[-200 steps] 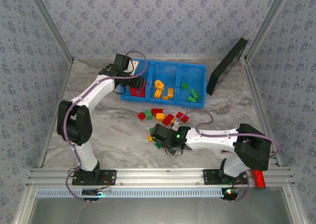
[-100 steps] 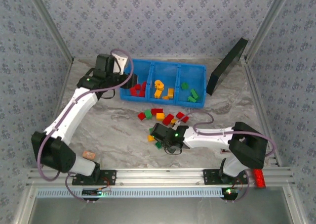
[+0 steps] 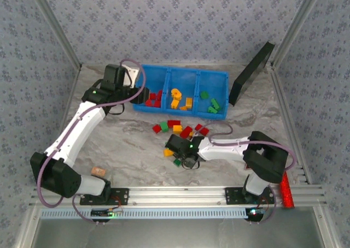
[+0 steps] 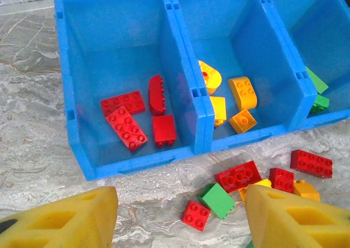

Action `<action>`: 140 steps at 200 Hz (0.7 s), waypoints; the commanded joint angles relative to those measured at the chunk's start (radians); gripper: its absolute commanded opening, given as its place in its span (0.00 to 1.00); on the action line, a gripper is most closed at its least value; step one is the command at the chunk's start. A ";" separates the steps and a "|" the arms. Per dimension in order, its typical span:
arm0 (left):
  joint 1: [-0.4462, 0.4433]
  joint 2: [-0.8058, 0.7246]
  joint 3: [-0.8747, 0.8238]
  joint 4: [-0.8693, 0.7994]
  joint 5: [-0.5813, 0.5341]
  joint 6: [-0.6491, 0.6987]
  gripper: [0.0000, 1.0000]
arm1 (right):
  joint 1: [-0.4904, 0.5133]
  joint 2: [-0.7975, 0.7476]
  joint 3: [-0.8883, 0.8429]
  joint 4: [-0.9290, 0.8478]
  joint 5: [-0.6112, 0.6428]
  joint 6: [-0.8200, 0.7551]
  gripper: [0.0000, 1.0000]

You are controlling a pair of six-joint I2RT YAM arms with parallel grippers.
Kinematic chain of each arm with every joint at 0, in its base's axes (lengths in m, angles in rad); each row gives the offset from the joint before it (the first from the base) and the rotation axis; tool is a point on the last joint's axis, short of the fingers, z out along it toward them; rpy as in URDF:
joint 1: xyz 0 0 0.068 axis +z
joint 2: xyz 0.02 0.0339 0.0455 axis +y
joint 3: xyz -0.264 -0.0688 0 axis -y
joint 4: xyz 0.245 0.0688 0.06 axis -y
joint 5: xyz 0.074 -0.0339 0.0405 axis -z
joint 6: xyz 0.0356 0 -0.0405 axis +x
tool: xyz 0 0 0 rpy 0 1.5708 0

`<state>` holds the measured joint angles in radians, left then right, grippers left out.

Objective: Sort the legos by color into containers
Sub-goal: Pick up the lego from the bottom-center of the table, then place the lego in the container.

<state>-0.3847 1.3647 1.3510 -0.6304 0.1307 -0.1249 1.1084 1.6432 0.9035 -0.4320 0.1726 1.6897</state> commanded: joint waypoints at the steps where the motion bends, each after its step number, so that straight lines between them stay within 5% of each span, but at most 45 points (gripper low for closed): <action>1: -0.012 -0.035 -0.007 -0.025 -0.020 -0.002 0.64 | -0.013 0.061 0.006 0.031 0.002 -0.036 0.33; 46: -0.088 -0.072 -0.125 -0.015 -0.045 -0.002 0.64 | -0.064 -0.039 -0.029 -0.072 -0.007 -0.214 0.24; 98: -0.174 -0.133 -0.346 0.160 0.123 -0.030 0.65 | -0.241 -0.300 0.067 -0.438 0.011 -0.661 0.21; 140: -0.264 -0.081 -0.380 0.176 0.123 -0.032 0.66 | -0.427 -0.439 0.144 -0.501 0.061 -0.970 0.21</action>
<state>-0.6144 1.2613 0.9710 -0.5133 0.2073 -0.1375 0.7628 1.2556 0.9977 -0.8261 0.1707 0.9749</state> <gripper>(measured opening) 0.657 0.312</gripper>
